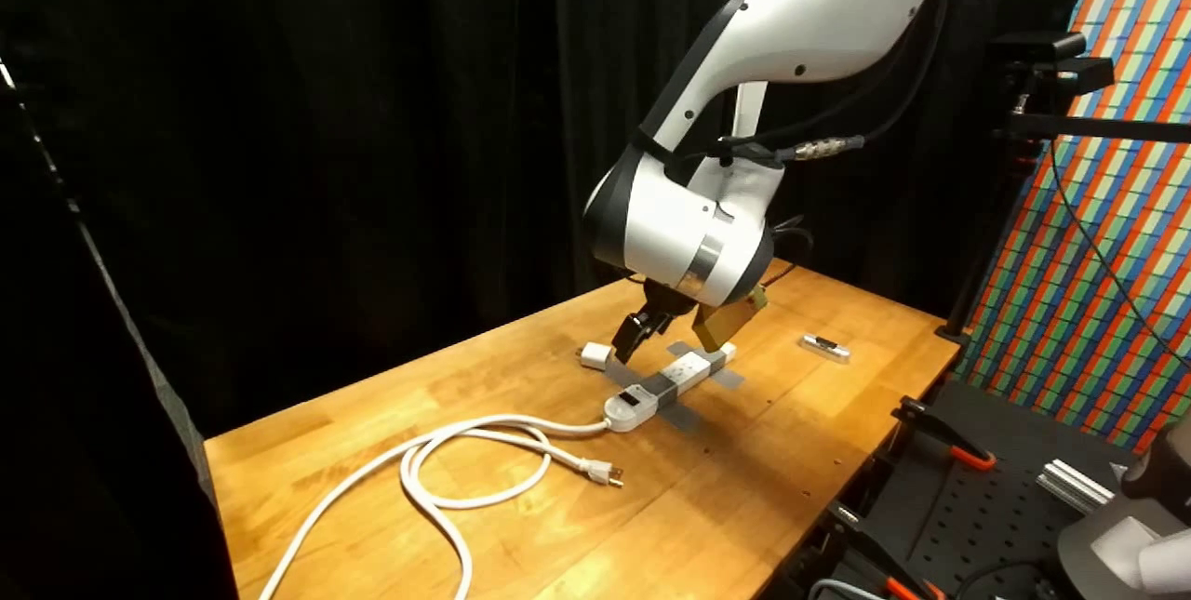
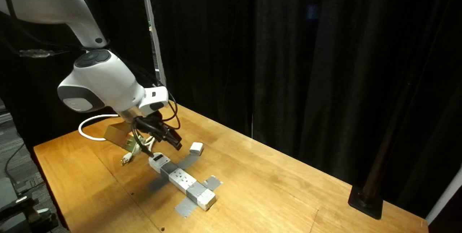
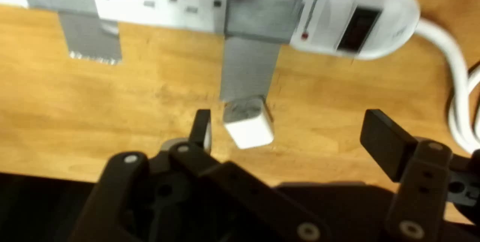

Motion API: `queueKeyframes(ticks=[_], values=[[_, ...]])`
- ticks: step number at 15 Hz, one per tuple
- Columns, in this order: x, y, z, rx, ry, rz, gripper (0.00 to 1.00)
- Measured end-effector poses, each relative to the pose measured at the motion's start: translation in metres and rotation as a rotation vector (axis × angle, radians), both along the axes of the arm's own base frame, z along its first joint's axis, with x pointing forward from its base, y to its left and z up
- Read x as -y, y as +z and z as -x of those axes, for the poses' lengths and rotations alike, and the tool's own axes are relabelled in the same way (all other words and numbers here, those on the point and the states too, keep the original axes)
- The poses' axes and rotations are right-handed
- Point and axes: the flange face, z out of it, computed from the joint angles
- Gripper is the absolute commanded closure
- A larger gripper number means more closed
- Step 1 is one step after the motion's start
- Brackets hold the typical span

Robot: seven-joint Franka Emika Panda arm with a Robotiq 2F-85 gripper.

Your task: Plug the charger head into the extension cable

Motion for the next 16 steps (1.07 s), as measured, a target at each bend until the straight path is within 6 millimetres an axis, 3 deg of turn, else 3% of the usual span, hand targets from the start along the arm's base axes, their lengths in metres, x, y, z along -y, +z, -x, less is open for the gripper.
queueKeyframes(ticks=[2,4,11,13,16], values=[[0.003,-0.021,0.009,-0.092,0.057,-0.046,0.0],[0.006,-0.031,0.006,-0.125,0.104,-0.052,0.0],[-0.018,0.007,-0.051,0.044,0.133,0.018,0.0],[-0.02,0.007,-0.065,0.071,0.15,0.042,0.0],[-0.009,-0.011,-0.076,0.055,0.148,0.076,0.0]])
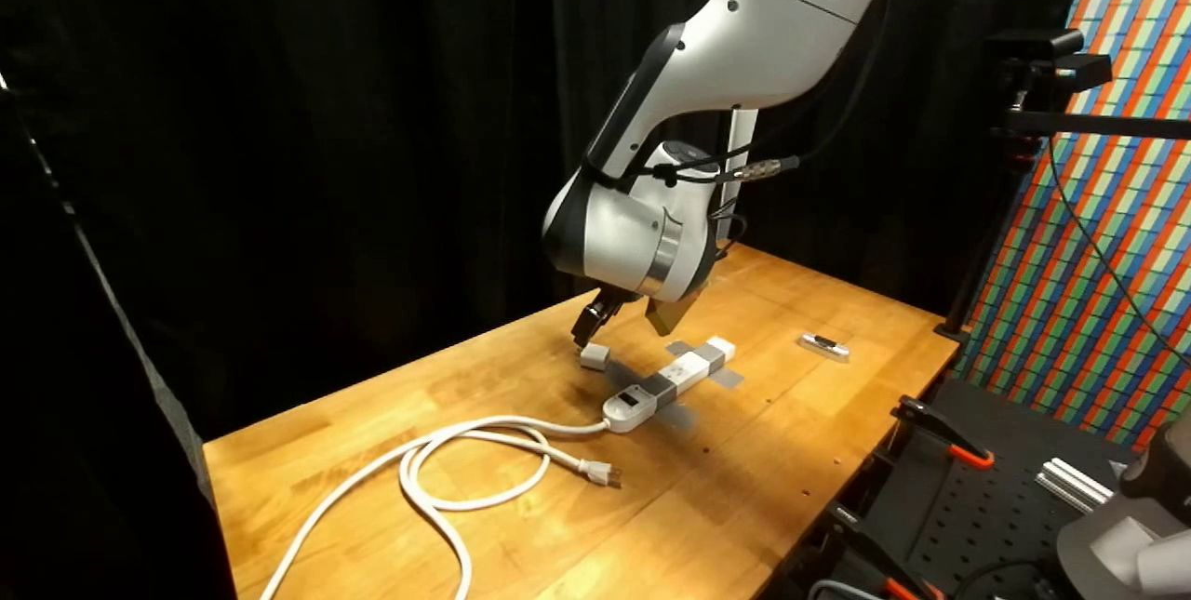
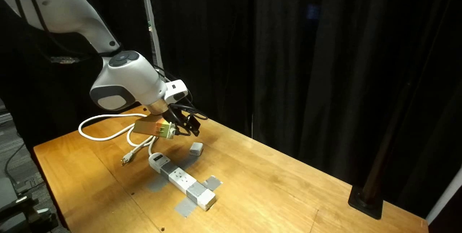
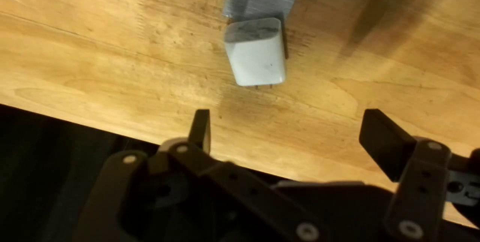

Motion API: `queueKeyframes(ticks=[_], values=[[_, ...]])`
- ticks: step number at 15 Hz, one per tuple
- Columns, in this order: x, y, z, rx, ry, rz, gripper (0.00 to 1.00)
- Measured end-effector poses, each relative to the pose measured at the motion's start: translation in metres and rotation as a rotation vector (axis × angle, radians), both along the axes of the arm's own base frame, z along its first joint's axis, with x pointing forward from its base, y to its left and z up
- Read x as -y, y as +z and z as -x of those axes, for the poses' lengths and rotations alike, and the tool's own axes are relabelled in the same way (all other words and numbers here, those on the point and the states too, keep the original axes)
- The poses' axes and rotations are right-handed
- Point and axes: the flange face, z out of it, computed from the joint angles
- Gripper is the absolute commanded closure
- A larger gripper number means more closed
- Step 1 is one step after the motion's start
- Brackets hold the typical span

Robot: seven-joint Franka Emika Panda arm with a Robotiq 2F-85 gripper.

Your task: Plug the charger head into the extension cable

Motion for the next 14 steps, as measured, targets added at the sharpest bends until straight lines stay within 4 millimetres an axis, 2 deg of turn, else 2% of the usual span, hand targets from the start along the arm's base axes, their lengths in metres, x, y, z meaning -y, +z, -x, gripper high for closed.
queueKeyframes(ticks=[3,6,7,8,9,12,14], values=[[0.015,-0.024,-0.008,-0.055,0.006,0.006,0.0],[0.024,-0.039,-0.021,-0.097,0.025,0.007,0.0],[0.023,-0.042,-0.025,-0.107,0.033,0.008,0.25],[0.022,-0.045,-0.03,-0.114,0.04,0.011,0.25],[0.021,-0.047,-0.035,-0.121,0.046,0.013,0.32],[0.018,-0.05,-0.046,-0.15,0.06,0.016,0.58],[0.021,-0.054,-0.05,-0.185,0.065,0.019,0.72]])
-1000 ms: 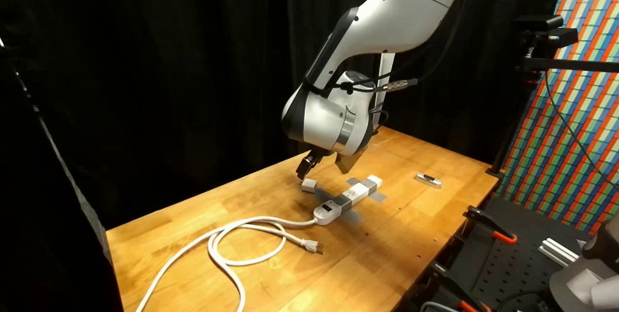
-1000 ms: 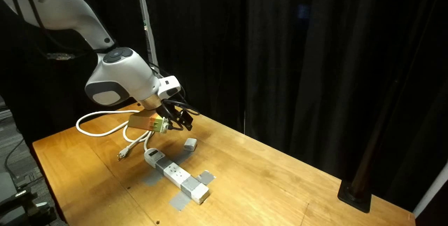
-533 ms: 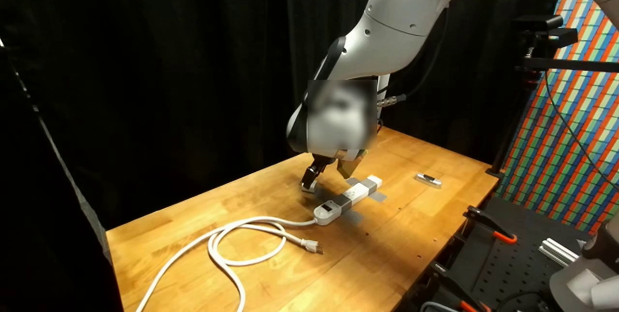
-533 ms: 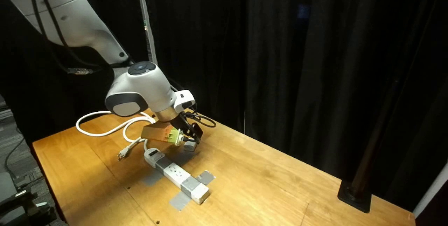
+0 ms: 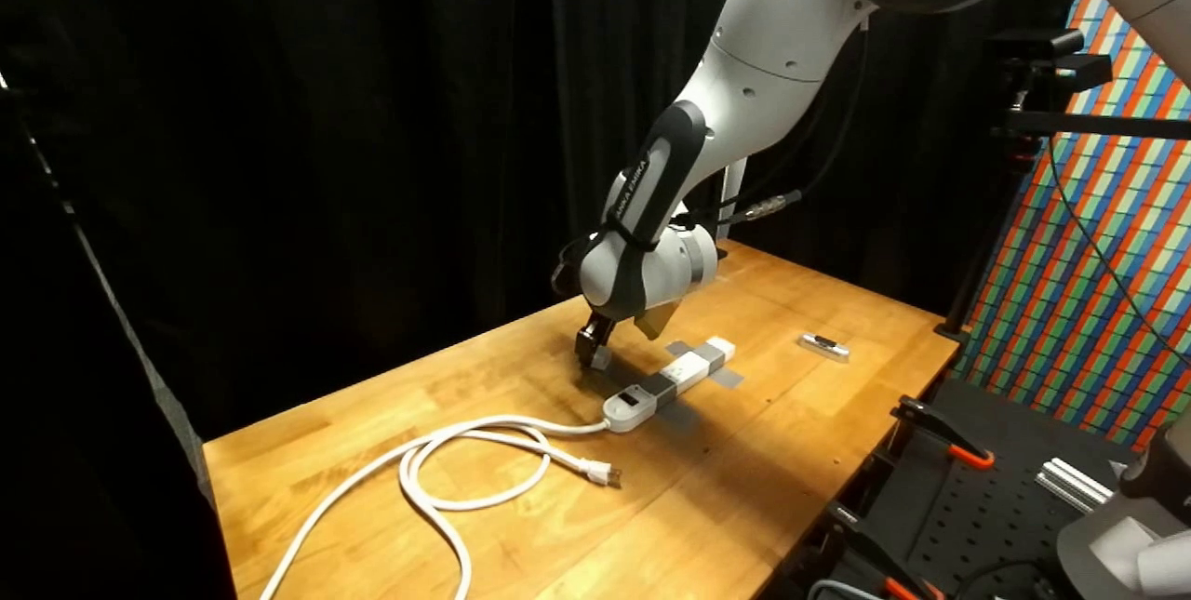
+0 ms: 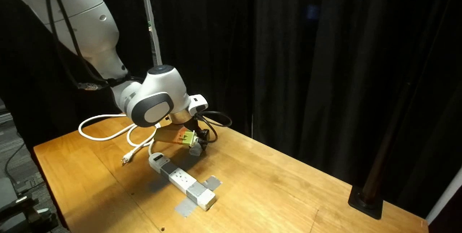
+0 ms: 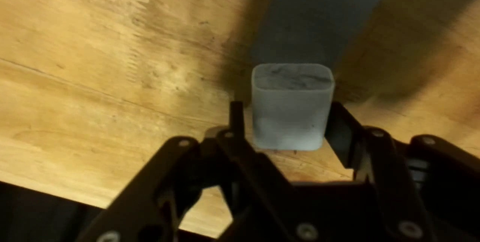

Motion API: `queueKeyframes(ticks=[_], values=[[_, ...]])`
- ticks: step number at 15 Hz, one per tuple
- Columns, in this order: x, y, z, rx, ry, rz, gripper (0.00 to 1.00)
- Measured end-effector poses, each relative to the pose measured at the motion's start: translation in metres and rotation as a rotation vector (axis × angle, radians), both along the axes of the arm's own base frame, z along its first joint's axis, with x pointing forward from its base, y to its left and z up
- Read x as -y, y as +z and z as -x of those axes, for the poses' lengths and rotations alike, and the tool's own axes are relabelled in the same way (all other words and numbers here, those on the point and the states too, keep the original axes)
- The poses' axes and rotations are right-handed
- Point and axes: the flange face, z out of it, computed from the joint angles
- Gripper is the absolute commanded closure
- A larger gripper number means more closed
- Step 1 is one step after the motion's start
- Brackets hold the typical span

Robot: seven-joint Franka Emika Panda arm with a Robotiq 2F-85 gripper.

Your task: Plug the charger head into the extension cable

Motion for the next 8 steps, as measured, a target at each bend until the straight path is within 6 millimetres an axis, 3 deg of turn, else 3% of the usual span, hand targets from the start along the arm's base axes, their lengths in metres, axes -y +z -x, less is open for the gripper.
queueKeyframes(ticks=[1,3,4,6,8], values=[[0.002,-0.003,0.0,-0.031,0.001,-0.002,0.77],[0.006,-0.003,-0.004,-0.069,0.009,-0.014,0.75],[0.008,-0.002,-0.007,-0.09,0.014,-0.022,0.27],[0.013,-0.001,-0.01,-0.132,0.019,-0.042,0.2],[0.018,-0.006,-0.006,-0.181,0.011,-0.067,0.05]])
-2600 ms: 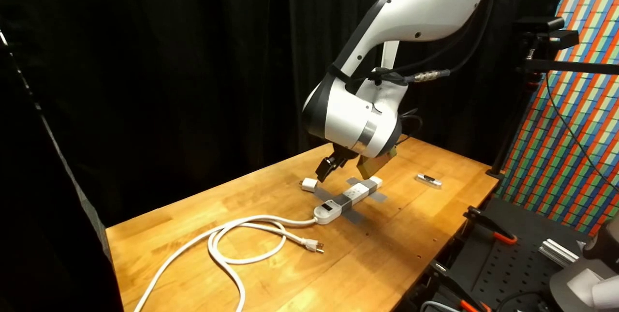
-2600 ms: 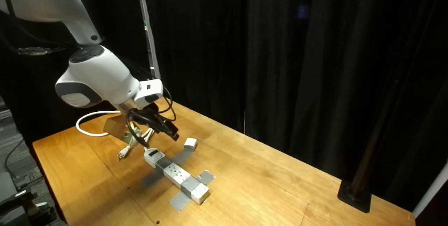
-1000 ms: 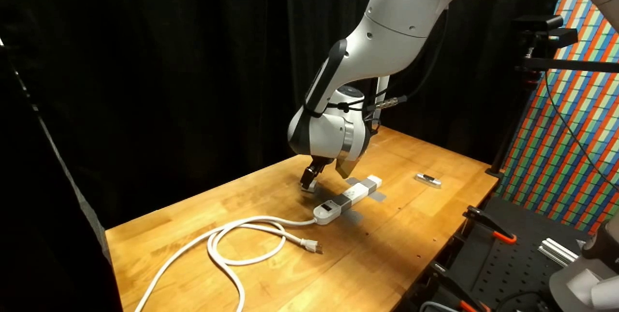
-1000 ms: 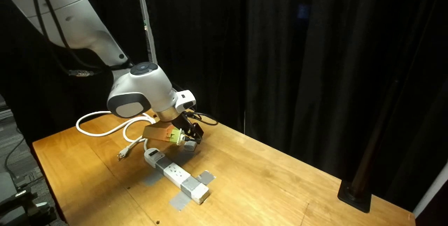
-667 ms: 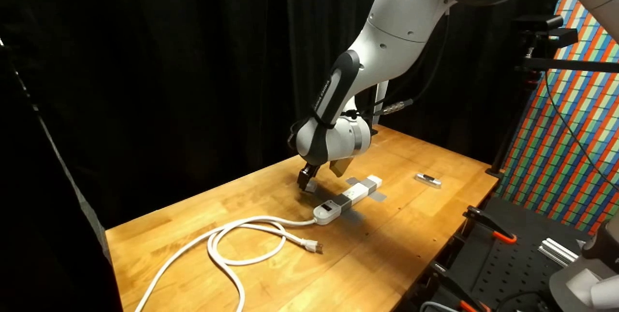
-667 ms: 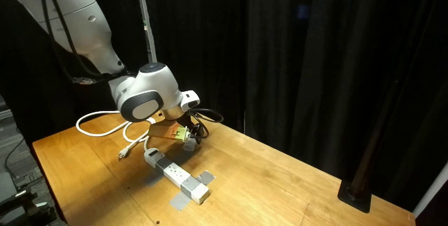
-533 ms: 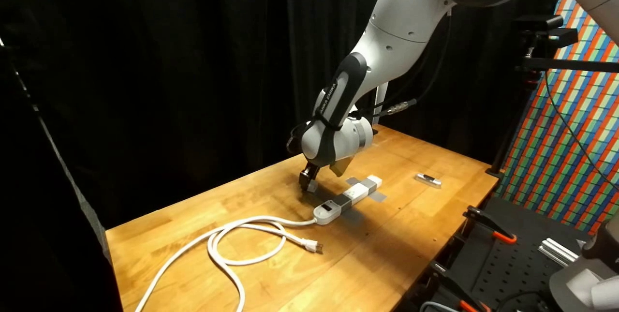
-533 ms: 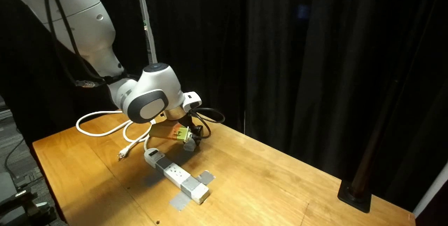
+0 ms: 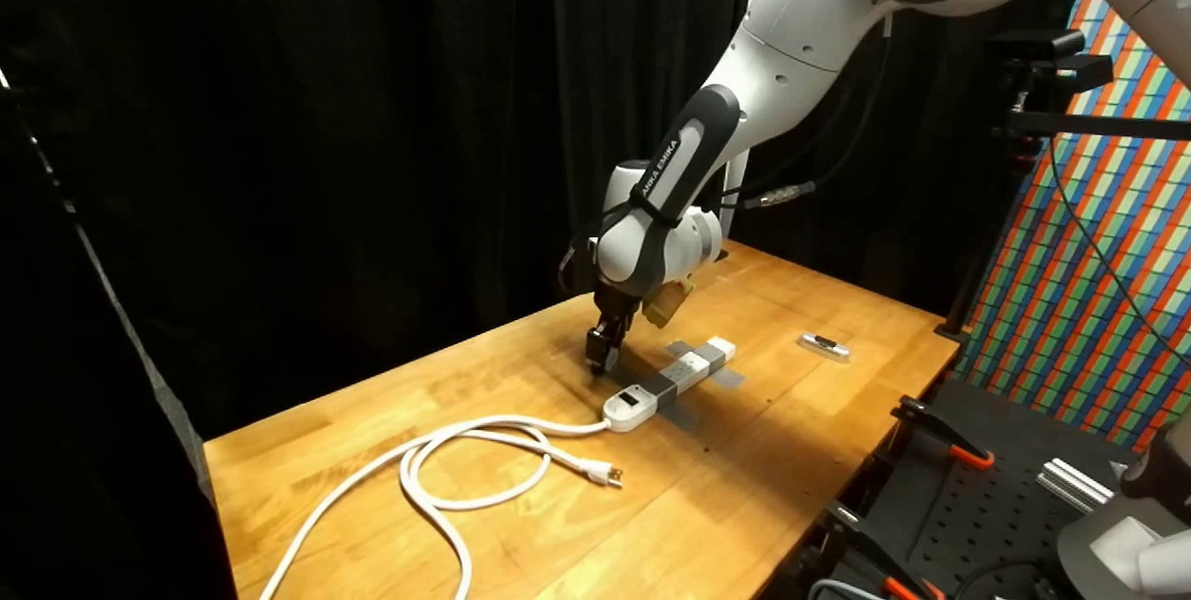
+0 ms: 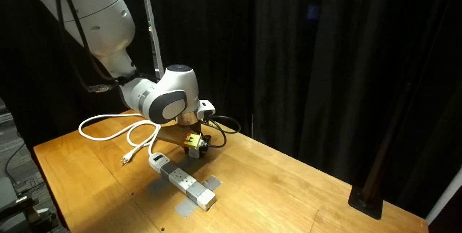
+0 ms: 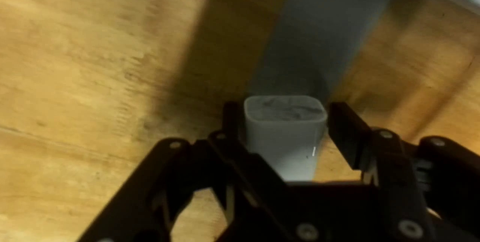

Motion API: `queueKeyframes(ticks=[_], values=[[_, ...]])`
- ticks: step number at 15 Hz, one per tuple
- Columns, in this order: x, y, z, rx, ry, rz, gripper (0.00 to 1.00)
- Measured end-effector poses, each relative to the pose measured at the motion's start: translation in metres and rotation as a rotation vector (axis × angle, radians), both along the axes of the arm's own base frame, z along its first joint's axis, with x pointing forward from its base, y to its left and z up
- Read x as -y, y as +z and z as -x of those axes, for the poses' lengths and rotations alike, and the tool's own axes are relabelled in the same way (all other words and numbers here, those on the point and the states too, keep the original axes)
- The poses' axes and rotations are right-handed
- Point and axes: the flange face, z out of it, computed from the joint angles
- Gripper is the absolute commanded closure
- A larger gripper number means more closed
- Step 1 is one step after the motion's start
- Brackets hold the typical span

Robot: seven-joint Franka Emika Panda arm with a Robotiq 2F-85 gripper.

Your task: Plug the charger head into the extension cable

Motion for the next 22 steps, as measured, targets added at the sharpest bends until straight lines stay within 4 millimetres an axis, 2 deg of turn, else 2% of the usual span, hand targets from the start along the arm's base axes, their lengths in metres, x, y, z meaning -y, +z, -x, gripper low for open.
queueKeyframes(ticks=[1,2,3,4,8,10,14,17,19,22], values=[[0.002,-0.002,0.002,-0.013,-0.008,-0.014,0.0],[0.003,-0.002,0.003,-0.02,-0.014,-0.026,0.39],[0.004,-0.002,0.003,-0.023,-0.02,-0.037,0.34],[0.005,-0.002,0.004,-0.024,-0.026,-0.046,0.35],[0.009,0.0,0.003,-0.004,-0.04,-0.057,0.67],[0.013,0.001,0.003,0.021,-0.048,-0.054,0.77],[0.02,0.001,0.006,0.068,-0.086,-0.04,0.77],[0.047,0.007,0.007,0.072,-0.108,0.052,0.77],[0.073,0.026,0.008,0.069,-0.14,0.137,0.77],[0.111,0.068,0.012,0.046,-0.223,0.236,0.77]])
